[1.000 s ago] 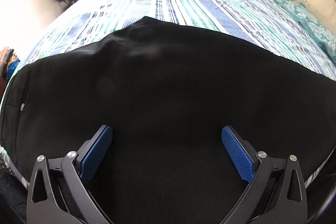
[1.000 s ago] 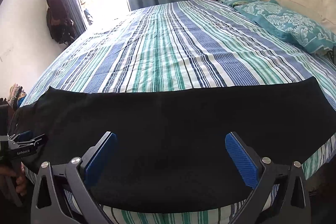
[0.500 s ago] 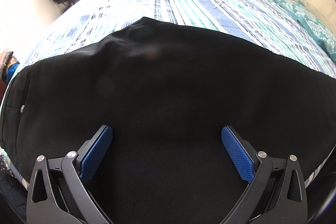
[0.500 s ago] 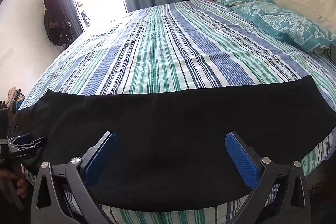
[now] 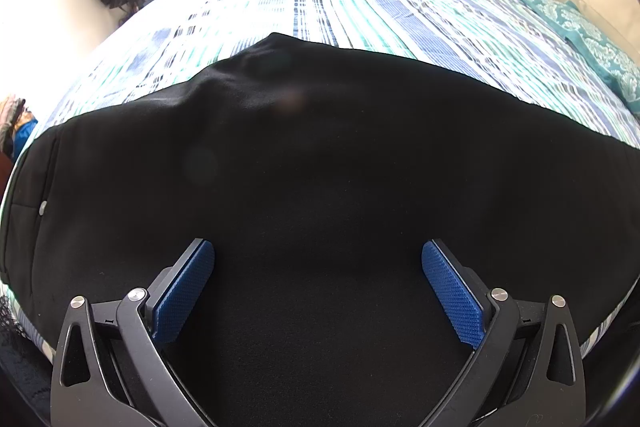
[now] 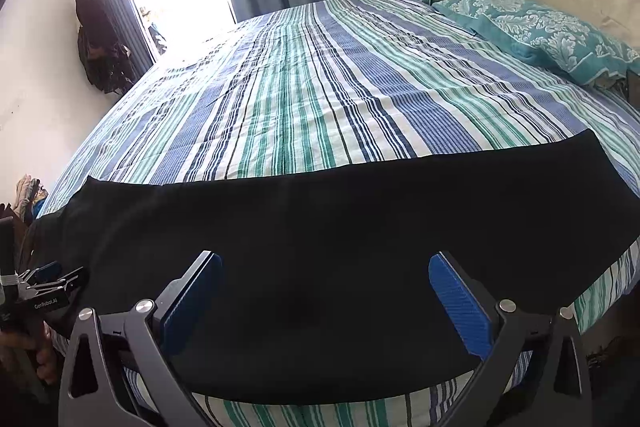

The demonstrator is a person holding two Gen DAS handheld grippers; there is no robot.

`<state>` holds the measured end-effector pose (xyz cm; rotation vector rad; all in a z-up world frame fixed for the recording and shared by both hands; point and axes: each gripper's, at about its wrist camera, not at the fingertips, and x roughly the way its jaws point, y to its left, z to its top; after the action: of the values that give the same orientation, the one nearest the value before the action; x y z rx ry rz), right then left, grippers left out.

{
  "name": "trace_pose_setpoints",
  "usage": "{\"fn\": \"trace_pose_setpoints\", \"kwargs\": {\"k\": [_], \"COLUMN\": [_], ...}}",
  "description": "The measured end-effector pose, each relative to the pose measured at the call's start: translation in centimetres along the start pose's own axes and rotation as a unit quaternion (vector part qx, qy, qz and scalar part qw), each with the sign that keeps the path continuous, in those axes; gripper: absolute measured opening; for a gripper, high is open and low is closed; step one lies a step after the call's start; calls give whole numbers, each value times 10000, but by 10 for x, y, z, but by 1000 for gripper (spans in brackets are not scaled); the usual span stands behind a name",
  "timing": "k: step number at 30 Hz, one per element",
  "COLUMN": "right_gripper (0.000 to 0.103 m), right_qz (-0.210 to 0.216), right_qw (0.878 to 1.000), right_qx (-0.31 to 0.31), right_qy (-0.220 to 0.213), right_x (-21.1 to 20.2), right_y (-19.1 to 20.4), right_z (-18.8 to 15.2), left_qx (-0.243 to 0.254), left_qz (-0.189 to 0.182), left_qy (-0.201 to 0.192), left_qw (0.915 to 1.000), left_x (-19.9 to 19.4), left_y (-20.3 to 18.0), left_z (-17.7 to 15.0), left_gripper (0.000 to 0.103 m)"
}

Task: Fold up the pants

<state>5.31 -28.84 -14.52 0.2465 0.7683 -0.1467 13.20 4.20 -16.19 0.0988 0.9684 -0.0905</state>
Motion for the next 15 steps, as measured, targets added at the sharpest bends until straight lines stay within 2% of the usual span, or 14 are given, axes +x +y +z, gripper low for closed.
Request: {"fn": "trace_pose_setpoints", "kwargs": {"k": [3, 6, 8, 10, 15], "right_gripper": [103, 103, 102, 102, 102], "right_qz": [78, 67, 74, -180, -1100], "right_qw": [9998, 9988, 9962, 9941, 9893], "right_qx": [150, 233, 147, -18, -47], "right_qy": [106, 432, 850, 1068, 958], "right_x": [6, 22, 40, 50, 34], "right_y": [-14, -40, -62, -93, -190], "right_z": [10, 27, 41, 56, 99], "left_qx": [15, 38, 42, 55, 71], "left_qz": [-4, -3, -10, -18, -25], "left_qy": [-3, -8, 1, 2, 4], "left_qw": [10000, 10000, 10000, 10000, 10000], "left_x": [0, 0, 0, 0, -1], "left_y": [0, -1, -1, 0, 0], "left_z": [-1, -1, -1, -1, -1], "left_gripper": [103, 103, 103, 103, 103]}}
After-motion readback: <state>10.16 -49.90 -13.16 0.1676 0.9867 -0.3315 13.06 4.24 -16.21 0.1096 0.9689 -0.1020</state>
